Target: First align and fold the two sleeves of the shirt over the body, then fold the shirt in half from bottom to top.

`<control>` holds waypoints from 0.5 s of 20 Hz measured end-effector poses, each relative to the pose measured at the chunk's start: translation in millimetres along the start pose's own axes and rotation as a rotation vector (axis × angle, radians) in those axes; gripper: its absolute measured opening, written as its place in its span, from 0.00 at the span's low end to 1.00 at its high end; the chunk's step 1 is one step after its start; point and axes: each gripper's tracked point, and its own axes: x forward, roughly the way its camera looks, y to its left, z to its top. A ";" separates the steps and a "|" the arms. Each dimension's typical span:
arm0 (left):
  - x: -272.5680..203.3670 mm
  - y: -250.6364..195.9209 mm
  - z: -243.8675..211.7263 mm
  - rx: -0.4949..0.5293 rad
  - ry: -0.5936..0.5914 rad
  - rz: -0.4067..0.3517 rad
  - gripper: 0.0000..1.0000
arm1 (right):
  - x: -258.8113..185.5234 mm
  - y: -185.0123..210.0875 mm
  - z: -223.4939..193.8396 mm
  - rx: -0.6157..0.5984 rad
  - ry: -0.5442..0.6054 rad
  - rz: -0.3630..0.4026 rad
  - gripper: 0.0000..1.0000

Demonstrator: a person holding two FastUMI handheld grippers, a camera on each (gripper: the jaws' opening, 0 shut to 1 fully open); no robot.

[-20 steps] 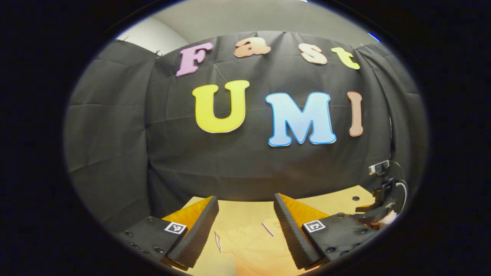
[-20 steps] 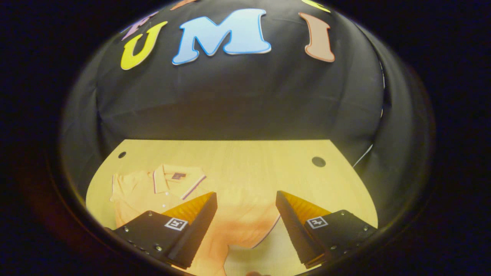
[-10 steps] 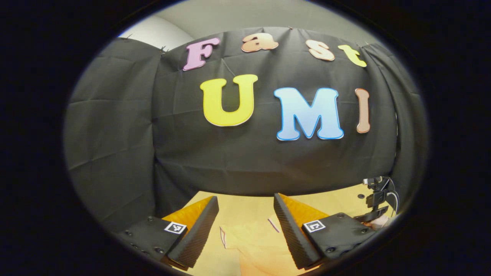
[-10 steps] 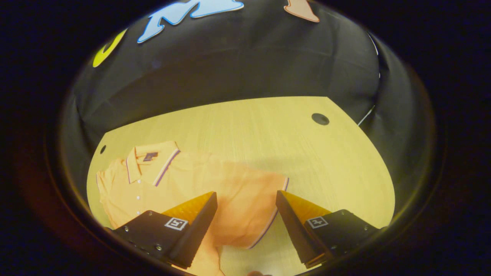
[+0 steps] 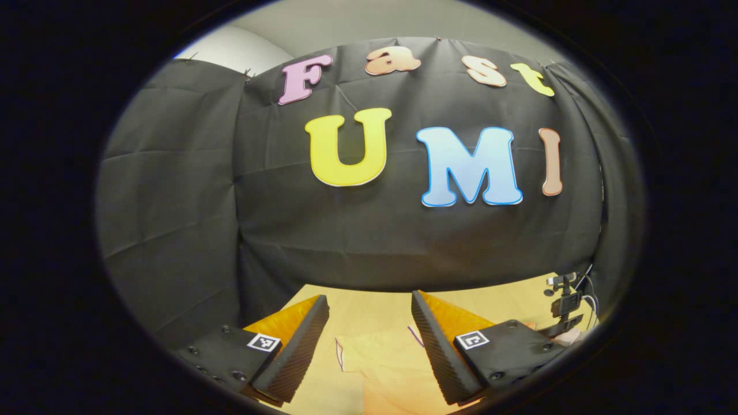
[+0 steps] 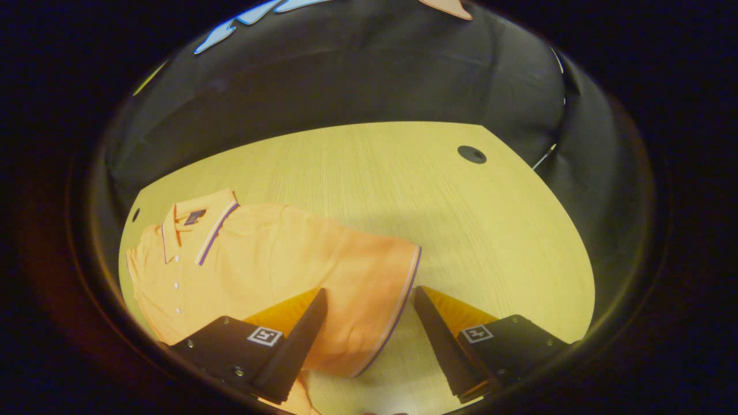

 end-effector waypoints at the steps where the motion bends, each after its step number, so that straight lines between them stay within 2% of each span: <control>1: 0.8 0.1 0.5 -0.003 -0.001 0.002 0.94 | 1.4 0.7 1.0 0.002 0.001 0.000 0.97; 3: 1.1 0.0 -1.8 -0.010 0.002 0.002 0.95 | 1.8 1.1 3.2 0.002 -0.002 0.008 0.96; 4: 1.4 0.4 -2.4 -0.015 0.004 0.000 0.94 | -0.2 1.3 1.8 0.004 -0.001 0.012 0.90; 5: 2.2 1.1 -3.3 -0.019 0.006 0.002 0.94 | 2.4 1.5 3.8 0.006 -0.003 0.019 0.66; 6: 2.8 2.4 -3.3 -0.022 0.007 0.003 0.95 | 0.8 3.3 4.2 0.008 -0.005 0.032 0.61; 7: 3.5 3.4 -4.1 -0.023 0.009 0.005 0.94 | 2.0 7.5 5.3 0.015 -0.007 0.052 0.35; 8: 3.7 3.2 -5.3 -0.023 0.012 0.006 0.94 | 3.3 10.6 4.7 0.018 -0.005 0.061 0.27; 9: 3.8 3.5 -6.0 -0.023 0.013 0.009 0.94 | 2.3 12.4 4.2 0.020 0.002 0.061 0.12; 10: 4.6 4.0 -7.0 -0.025 0.016 0.011 0.94 | 2.7 11.8 4.2 0.013 0.002 0.063 0.07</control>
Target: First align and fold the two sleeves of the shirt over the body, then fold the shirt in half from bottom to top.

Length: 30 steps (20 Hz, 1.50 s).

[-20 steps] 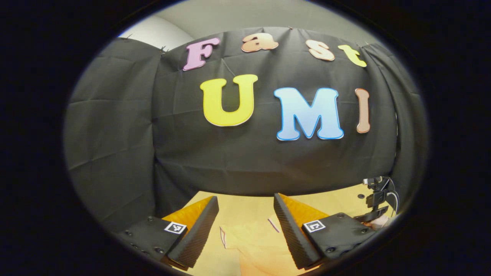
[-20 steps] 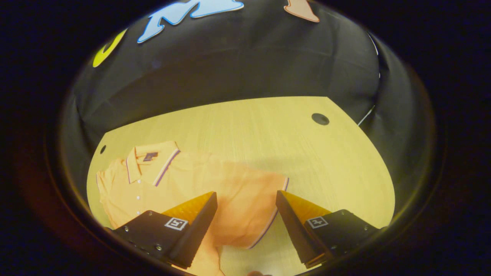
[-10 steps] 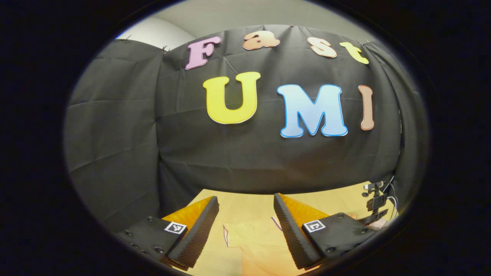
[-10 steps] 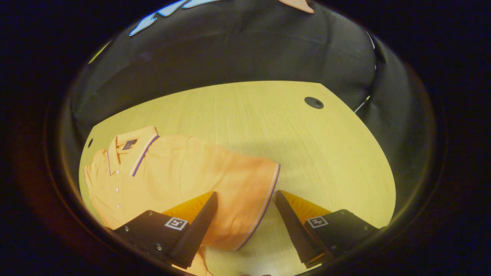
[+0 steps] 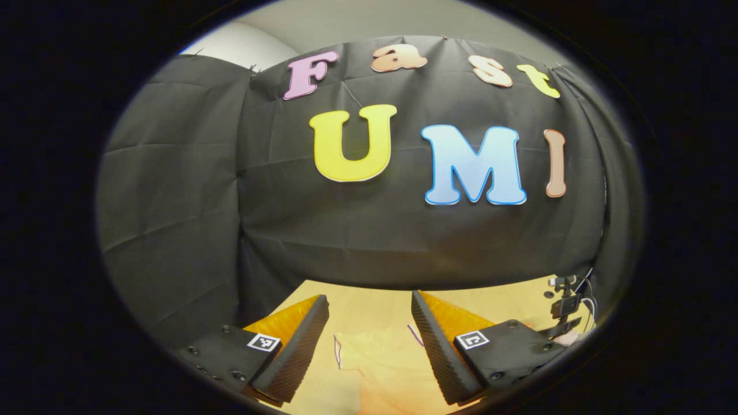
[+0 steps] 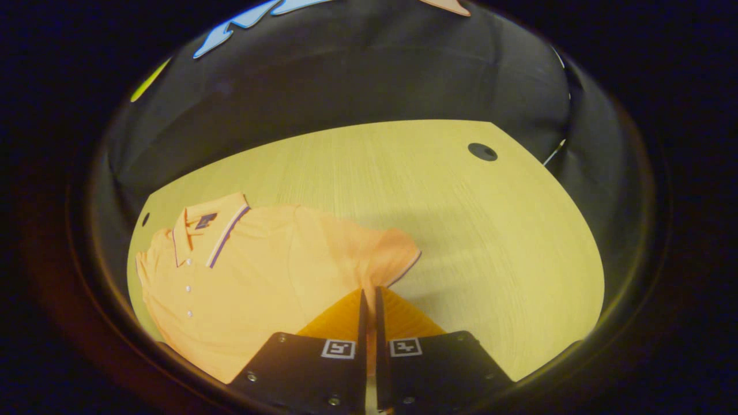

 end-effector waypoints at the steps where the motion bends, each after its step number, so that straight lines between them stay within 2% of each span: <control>1: 0.8 0.4 -0.3 -0.002 0.002 0.003 0.94 | -0.7 -0.1 0.5 -0.010 0.003 0.002 0.07; 2: 0.8 1.2 -1.5 -0.004 0.003 0.005 0.94 | -0.7 1.7 1.8 -0.015 0.000 0.003 0.07; 3: 1.4 1.5 -2.1 -0.005 0.006 0.007 0.94 | -10.1 1.0 3.8 -0.021 0.006 0.002 0.00; 4: 1.8 2.0 -5.0 -0.007 0.010 0.007 0.94 | 0.8 3.7 2.4 -0.025 0.007 0.001 0.00; 8: 2.7 3.9 -6.7 -0.006 0.012 0.005 0.94 | -9.5 17.6 17.0 -0.030 -0.036 0.003 0.00; 12: 4.0 6.2 -9.9 -0.015 0.014 0.007 0.94 | -26.8 54.3 41.5 -0.074 -0.107 0.063 0.00; 17: 6.5 10.6 -14.1 -0.022 0.017 0.017 0.94 | -44.1 121.3 53.0 -0.143 -0.149 0.174 0.00; 23: 2.4 33.7 -22.4 -0.022 0.028 0.045 0.94 | -48.2 182.1 32.6 -0.226 -0.121 0.264 0.00; 30: 6.9 49.7 -33.5 -0.031 0.055 0.065 0.94 | -40.4 199.2 8.0 -0.288 -0.060 0.284 0.02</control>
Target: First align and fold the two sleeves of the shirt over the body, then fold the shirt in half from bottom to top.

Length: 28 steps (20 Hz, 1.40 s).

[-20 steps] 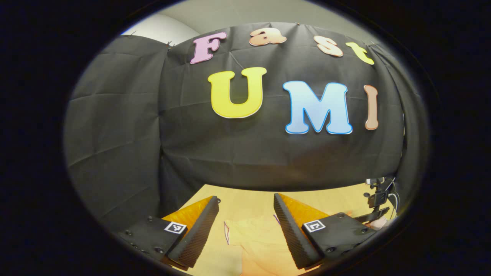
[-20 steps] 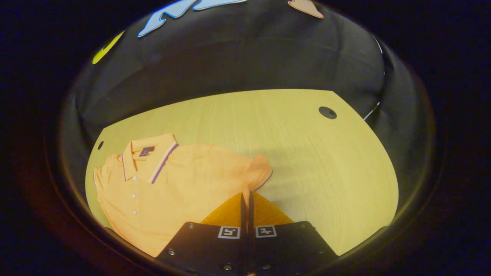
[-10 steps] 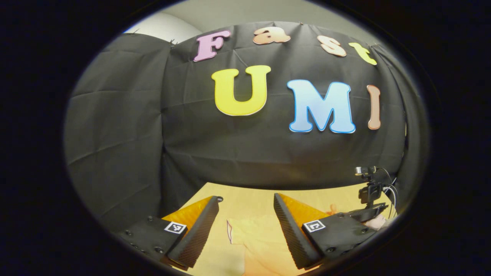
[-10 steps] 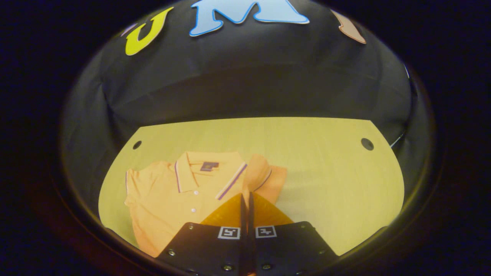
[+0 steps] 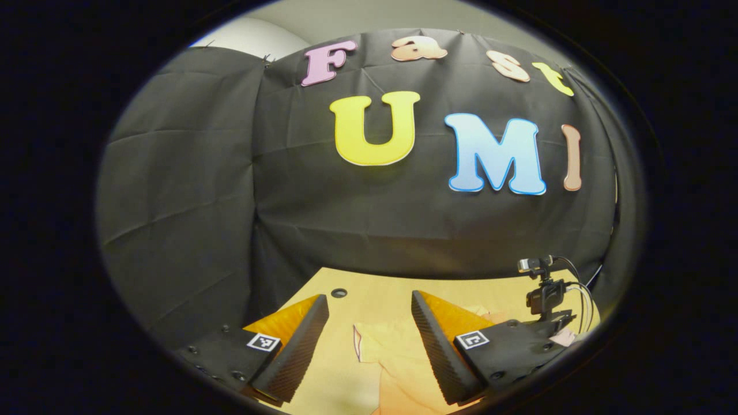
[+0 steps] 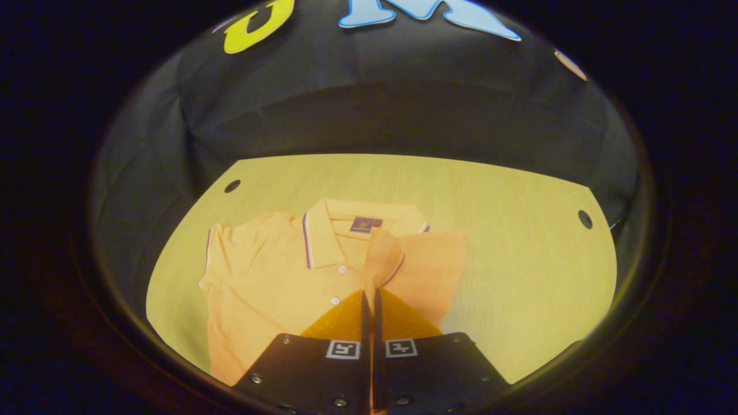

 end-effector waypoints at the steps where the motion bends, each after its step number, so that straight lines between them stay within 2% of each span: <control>1: 2.4 1.0 -2.0 0.001 0.002 0.001 0.94 | 0.0 0.9 0.8 0.004 0.002 0.003 0.05; 3: 4.9 2.9 -5.1 0.003 0.010 0.000 0.94 | -1.0 -1.6 1.6 0.016 0.003 0.001 0.15; 4: 7.0 3.3 -6.5 0.001 0.014 -0.001 0.94 | -1.9 -0.9 2.3 0.028 0.005 0.010 0.16; 5: 8.6 3.4 -7.3 -0.001 0.018 -0.004 0.94 | -2.8 -1.7 3.5 0.034 0.007 0.010 0.24; 6: 11.3 2.8 -8.9 -0.003 0.020 -0.006 0.94 | -2.1 -2.8 3.2 0.036 0.006 0.007 0.24; 7: 14.1 3.5 -10.1 -0.004 0.025 -0.009 0.94 | -2.8 -4.9 3.9 0.035 0.003 -0.001 0.31; 10: 22.8 5.0 -15.9 0.003 0.035 -0.018 0.94 | -13.7 -3.3 10.4 0.051 -0.011 0.020 0.34; 11: 26.1 5.2 -18.9 0.007 0.040 -0.023 0.94 | -17.0 -5.2 13.6 0.051 -0.024 0.015 0.51; 12: 30.7 5.0 -21.2 0.012 0.047 -0.028 0.96 | -22.2 -6.2 18.9 0.053 -0.039 0.012 0.54; 14: 40.6 7.4 -26.3 0.016 0.056 -0.037 0.95 | -32.3 -5.7 26.1 0.064 -0.063 0.018 0.55; 15: 46.4 6.9 -29.1 0.020 0.061 -0.041 0.95 | -37.1 -5.5 29.6 0.071 -0.077 0.022 0.48; 16: 52.8 7.9 -33.9 0.027 0.067 -0.043 0.95 | -42.8 -6.5 33.9 0.075 -0.091 0.023 0.55; 21: 89.8 7.4 -68.3 0.066 0.122 -0.064 0.95 | -73.9 -12.0 46.6 0.106 -0.140 0.024 0.55; 28: 146.5 3.4 -148.7 0.069 0.276 -0.099 0.94 | -127.3 -21.9 50.9 0.122 -0.209 0.007 0.54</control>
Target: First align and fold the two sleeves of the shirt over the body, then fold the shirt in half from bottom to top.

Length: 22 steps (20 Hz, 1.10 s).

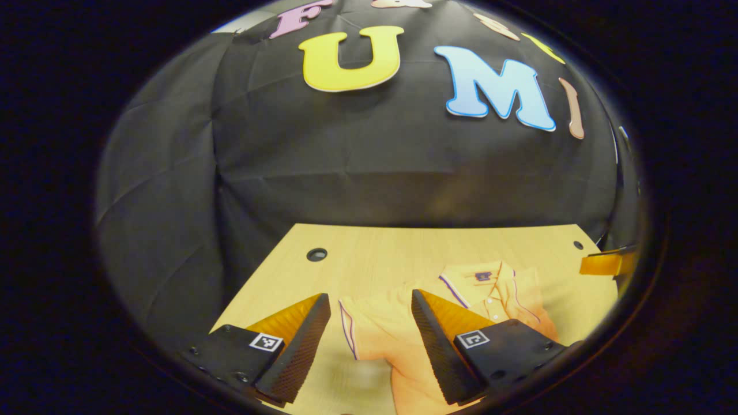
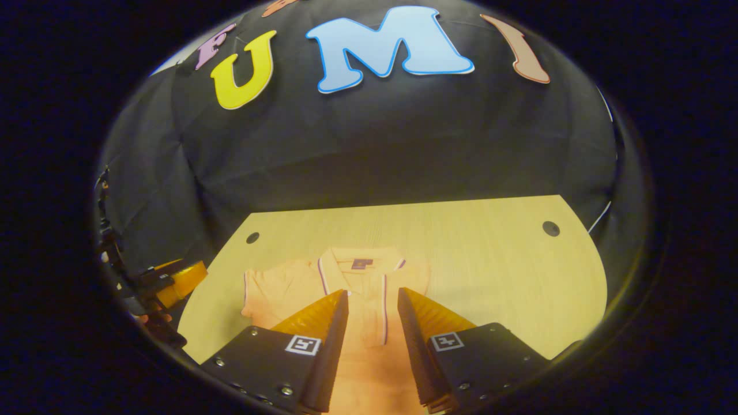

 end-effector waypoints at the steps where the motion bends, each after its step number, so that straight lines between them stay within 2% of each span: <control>1: 8.8 0.5 -11.9 0.002 0.029 -0.005 0.94 | -8.3 -1.7 0.9 0.006 -0.003 -0.004 0.54; 5: 41.2 7.8 -56.6 0.007 0.138 -0.008 0.94 | -44.7 -14.4 -4.8 0.025 -0.022 -0.033 0.55; 10: 71.5 12.3 -97.3 0.014 0.244 -0.004 0.95 | -77.2 -45.9 -29.2 0.071 0.005 -0.124 0.54; 15: 86.2 17.4 -123.5 0.006 0.301 0.010 0.95 | -90.7 -69.6 -43.9 0.142 0.028 -0.185 0.55; 22: 92.0 16.6 -129.6 -0.013 0.305 0.002 0.96 | -89.2 -73.7 -42.2 0.150 0.035 -0.194 0.55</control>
